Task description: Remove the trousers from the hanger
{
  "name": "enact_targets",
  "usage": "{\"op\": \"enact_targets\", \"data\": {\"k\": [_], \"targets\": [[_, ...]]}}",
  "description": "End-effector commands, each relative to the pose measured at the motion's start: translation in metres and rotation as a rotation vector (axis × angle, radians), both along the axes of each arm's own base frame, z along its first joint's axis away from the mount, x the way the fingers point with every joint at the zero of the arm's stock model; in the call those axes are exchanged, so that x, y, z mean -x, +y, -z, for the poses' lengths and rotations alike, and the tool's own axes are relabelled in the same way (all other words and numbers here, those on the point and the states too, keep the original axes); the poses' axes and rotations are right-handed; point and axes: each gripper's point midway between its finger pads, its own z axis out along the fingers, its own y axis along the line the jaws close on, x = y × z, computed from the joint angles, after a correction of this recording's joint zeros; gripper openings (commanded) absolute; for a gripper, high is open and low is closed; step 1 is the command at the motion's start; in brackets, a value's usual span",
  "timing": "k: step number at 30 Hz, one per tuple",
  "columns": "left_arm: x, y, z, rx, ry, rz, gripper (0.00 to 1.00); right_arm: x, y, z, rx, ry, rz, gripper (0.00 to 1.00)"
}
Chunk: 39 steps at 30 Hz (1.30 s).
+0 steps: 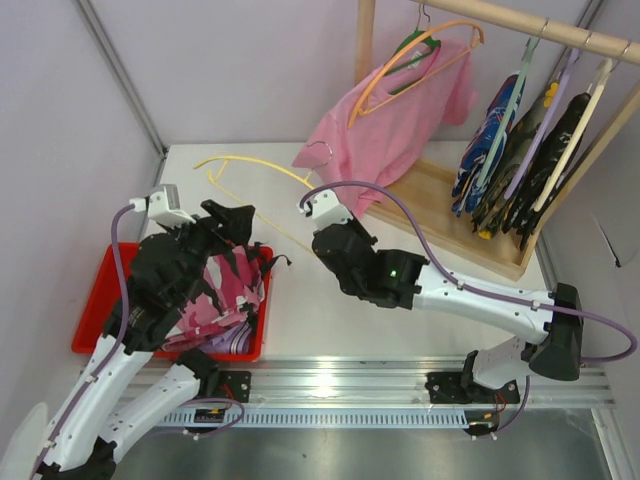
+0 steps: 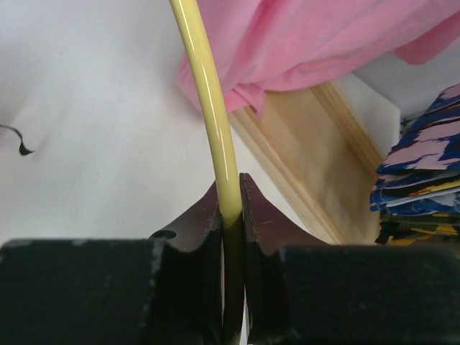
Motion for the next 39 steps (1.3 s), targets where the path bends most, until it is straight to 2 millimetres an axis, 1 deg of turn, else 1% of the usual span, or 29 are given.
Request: {"op": "enact_targets", "data": {"k": [1, 2, 3, 5, 6, 7, 9, 10, 14, 15, 16, 18, 19, 20, 21, 22, 23, 24, 25, 26, 28, 29, 30, 32, 33, 34, 37, 38, 39], "targets": [[0.008, -0.018, -0.021, -0.012, -0.069, 0.129, 0.97, 0.009, 0.007, -0.007, -0.144, 0.028, -0.019, 0.00], [0.010, -0.018, -0.024, -0.005, -0.082, 0.132, 0.98, 0.012, 0.012, -0.006, -0.161, 0.029, -0.032, 0.00], [0.011, -0.020, -0.024, 0.003, -0.100, 0.144, 0.98, 0.014, 0.013, -0.005, -0.146, 0.017, -0.027, 0.00], [0.012, -0.031, -0.027, 0.013, -0.116, 0.199, 0.98, 0.017, 0.022, -0.004, -0.125, -0.008, -0.034, 0.00], [0.011, -0.035, -0.029, 0.029, -0.113, 0.215, 0.98, 0.017, 0.021, -0.006, -0.110, -0.027, -0.016, 0.00], [0.007, -0.045, -0.026, 0.029, -0.092, 0.250, 0.98, 0.016, 0.023, -0.009, -0.083, -0.042, -0.019, 0.00], [0.002, -0.053, -0.032, 0.069, -0.087, 0.269, 0.98, 0.019, 0.030, -0.006, -0.038, -0.060, -0.019, 0.00], [-0.001, -0.059, -0.034, 0.077, -0.084, 0.286, 0.98, 0.017, 0.028, -0.011, -0.016, -0.083, 0.000, 0.00], [-0.004, -0.070, -0.042, 0.170, -0.075, 0.313, 0.96, 0.016, 0.032, -0.006, -0.007, -0.080, -0.002, 0.00], [-0.007, -0.071, -0.046, 0.194, -0.094, 0.307, 0.96, 0.017, 0.034, -0.010, -0.030, -0.075, -0.017, 0.00], [-0.011, -0.072, -0.036, 0.202, -0.073, 0.295, 0.94, 0.018, 0.037, -0.011, -0.058, -0.069, -0.026, 0.00], [-0.019, -0.070, -0.033, 0.248, -0.061, 0.253, 0.90, 0.023, 0.040, -0.018, -0.111, -0.064, -0.052, 0.00], [-0.024, -0.071, -0.032, 0.269, -0.061, 0.241, 0.88, 0.025, 0.045, -0.018, -0.133, -0.052, -0.084, 0.00], [-0.029, -0.070, -0.026, 0.302, -0.045, 0.219, 0.86, 0.028, 0.047, -0.020, -0.162, -0.046, -0.096, 0.00], [-0.031, -0.071, -0.025, 0.322, -0.043, 0.210, 0.84, 0.030, 0.047, -0.026, -0.191, -0.049, -0.103, 0.00], [-0.036, -0.069, -0.030, 0.372, -0.061, 0.186, 0.82, 0.032, 0.047, -0.024, -0.205, -0.044, -0.111, 0.00], [-0.037, -0.071, -0.025, 0.392, -0.049, 0.186, 0.80, 0.034, 0.047, -0.025, -0.216, -0.043, -0.117, 0.00], [-0.041, -0.065, -0.024, 0.414, -0.054, 0.147, 0.78, 0.037, 0.048, -0.026, -0.230, -0.041, -0.127, 0.00], [-0.043, -0.063, -0.026, 0.438, -0.062, 0.131, 0.77, 0.039, 0.046, -0.031, -0.261, -0.046, -0.131, 0.00], [-0.044, -0.061, -0.022, 0.483, -0.060, 0.115, 0.76, 0.042, 0.048, -0.026, -0.269, -0.034, -0.150, 0.00], [-0.047, -0.057, -0.019, 0.526, -0.069, 0.083, 0.74, 0.044, 0.046, -0.028, -0.302, -0.035, -0.156, 0.00], [-0.047, -0.056, -0.024, 0.570, -0.081, 0.079, 0.73, 0.044, 0.045, -0.022, -0.296, -0.032, -0.154, 0.00], [-0.050, -0.053, -0.020, 0.585, -0.075, 0.060, 0.69, 0.045, 0.044, -0.023, -0.304, -0.037, -0.150, 0.00], [-0.051, -0.053, -0.020, 0.618, -0.071, 0.050, 0.65, 0.046, 0.043, -0.020, -0.293, -0.039, -0.151, 0.00], [-0.053, -0.054, -0.018, 0.626, -0.061, 0.043, 0.61, 0.046, 0.043, -0.019, -0.290, -0.043, -0.147, 0.00], [-0.055, -0.053, -0.016, 0.637, -0.055, 0.033, 0.60, 0.049, 0.044, -0.020, -0.291, -0.046, -0.151, 0.00], [-0.057, -0.055, -0.017, 0.677, -0.058, 0.037, 0.54, 0.049, 0.043, -0.019, -0.282, -0.063, -0.141, 0.00], [-0.059, -0.056, -0.016, 0.688, -0.055, 0.037, 0.51, 0.049, 0.043, -0.018, -0.274, -0.066, -0.138, 0.00], [-0.059, -0.056, -0.020, 0.697, -0.063, 0.040, 0.47, 0.048, 0.041, -0.017, -0.269, -0.072, -0.128, 0.00]]}}
